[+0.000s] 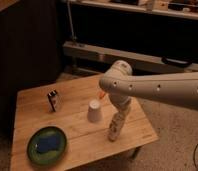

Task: Stand the bottle upright

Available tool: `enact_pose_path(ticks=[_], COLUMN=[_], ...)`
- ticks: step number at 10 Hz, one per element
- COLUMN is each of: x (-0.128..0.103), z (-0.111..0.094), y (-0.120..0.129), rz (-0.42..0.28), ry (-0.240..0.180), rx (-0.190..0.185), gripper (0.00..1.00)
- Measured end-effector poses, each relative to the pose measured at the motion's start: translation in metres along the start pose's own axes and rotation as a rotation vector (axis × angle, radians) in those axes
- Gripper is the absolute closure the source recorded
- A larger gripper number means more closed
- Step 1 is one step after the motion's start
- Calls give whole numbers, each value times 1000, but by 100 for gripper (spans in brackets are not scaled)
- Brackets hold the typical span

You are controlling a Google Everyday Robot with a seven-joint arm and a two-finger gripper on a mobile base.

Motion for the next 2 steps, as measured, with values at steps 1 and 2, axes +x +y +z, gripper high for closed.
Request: enact_pose_path(ticks=[1,2], x=[2,5], z=[2,3], y=[-2,-3], rz=[3,10], ry=[11,25], rx=[0,1], gripper=[100,100])
